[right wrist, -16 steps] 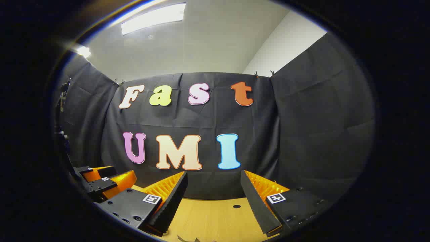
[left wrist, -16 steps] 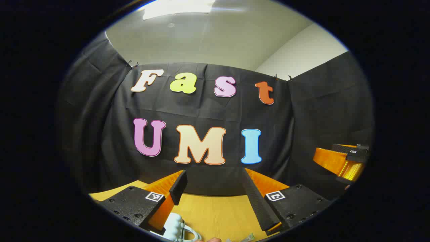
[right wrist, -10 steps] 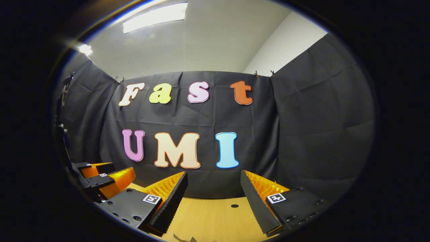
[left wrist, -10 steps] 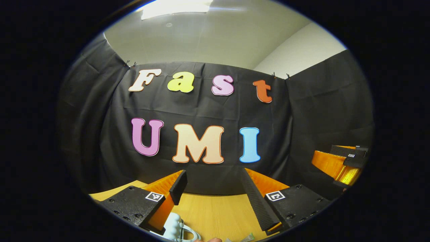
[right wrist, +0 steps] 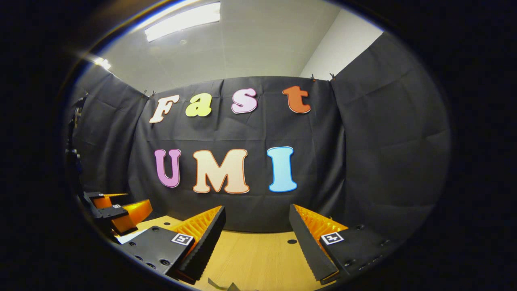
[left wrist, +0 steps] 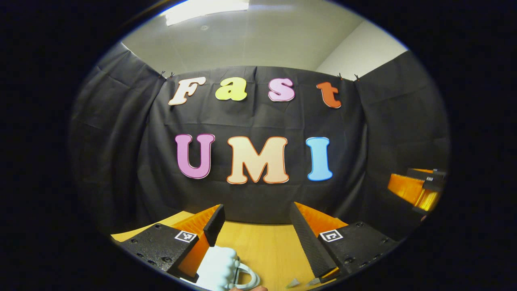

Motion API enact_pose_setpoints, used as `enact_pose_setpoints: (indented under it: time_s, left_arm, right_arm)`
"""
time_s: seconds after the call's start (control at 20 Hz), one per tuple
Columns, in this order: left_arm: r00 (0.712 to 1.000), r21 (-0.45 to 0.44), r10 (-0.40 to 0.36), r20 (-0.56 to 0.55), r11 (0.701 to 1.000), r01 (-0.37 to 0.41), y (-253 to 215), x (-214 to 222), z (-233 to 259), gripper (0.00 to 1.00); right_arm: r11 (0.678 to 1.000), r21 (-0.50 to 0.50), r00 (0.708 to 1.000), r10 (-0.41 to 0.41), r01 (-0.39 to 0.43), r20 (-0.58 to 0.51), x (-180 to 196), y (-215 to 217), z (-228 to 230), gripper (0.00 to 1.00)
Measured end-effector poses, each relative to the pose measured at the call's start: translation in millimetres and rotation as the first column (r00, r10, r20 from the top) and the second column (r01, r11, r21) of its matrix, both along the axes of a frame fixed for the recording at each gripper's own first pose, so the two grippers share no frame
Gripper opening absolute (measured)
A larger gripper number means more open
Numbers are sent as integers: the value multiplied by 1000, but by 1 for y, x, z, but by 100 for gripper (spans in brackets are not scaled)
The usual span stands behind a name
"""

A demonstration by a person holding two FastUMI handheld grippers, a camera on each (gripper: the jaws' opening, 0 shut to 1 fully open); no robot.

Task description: First open the suitcase, pack the skin care products into it, and then close the suitcase.

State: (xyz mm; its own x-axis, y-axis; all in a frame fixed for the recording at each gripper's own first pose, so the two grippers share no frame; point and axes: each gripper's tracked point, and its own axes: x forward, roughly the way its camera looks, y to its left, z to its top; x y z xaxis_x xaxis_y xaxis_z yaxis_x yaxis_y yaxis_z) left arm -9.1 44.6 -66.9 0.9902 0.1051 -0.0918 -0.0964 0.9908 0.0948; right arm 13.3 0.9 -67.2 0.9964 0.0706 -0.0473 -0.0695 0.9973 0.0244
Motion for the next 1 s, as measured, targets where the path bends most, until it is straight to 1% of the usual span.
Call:
enact_pose_setpoints:
  time_s: [0.1,0.15,0.25,0.35,0.45,0.6,0.7,0.75,0.85,0.95,1.0]
  left_arm:
    - [998,24,-31,-48,999,32,9,4,-27,94]
    - [993,25,-45,-105,999,48,12,5,-48,94]
    - [976,0,-82,-202,996,84,16,3,-85,95]
    - [959,-27,-88,-269,996,84,24,5,-112,95]
    - [938,-61,-98,-333,995,82,25,4,-138,95]
    - [902,-85,-107,-419,993,78,22,-1,-170,95]
    - [875,-89,-111,-470,993,78,18,-4,-189,94]
    - [856,-87,-109,-505,993,75,16,-7,-201,94]
    - [814,-83,-96,-574,995,58,16,-14,-224,94]
    - [766,-102,-104,-635,994,51,13,-23,-246,94]
    - [748,-114,-107,-654,993,43,11,-28,-254,94]
  right_arm:
    - [999,3,999,-34,34,18,5,4,-1,98]
    - [998,9,998,-56,56,6,7,6,-7,98]
    - [998,23,998,-64,64,-1,10,20,-11,98]
    - [997,-7,997,-72,72,-33,15,23,-23,98]
    - [996,-36,996,-79,78,-41,17,24,-24,98]
    - [994,-46,992,-107,104,-70,19,15,-30,98]
    - [991,-49,988,-126,122,-89,20,6,-34,98]
    - [990,-57,986,-137,132,-98,20,1,-37,100]
    - [987,-74,982,-153,145,-112,19,-8,-40,98]
    - [983,-96,979,-165,154,-118,17,-15,-40,98]
    - [982,-107,978,-169,157,-119,15,-17,-39,98]
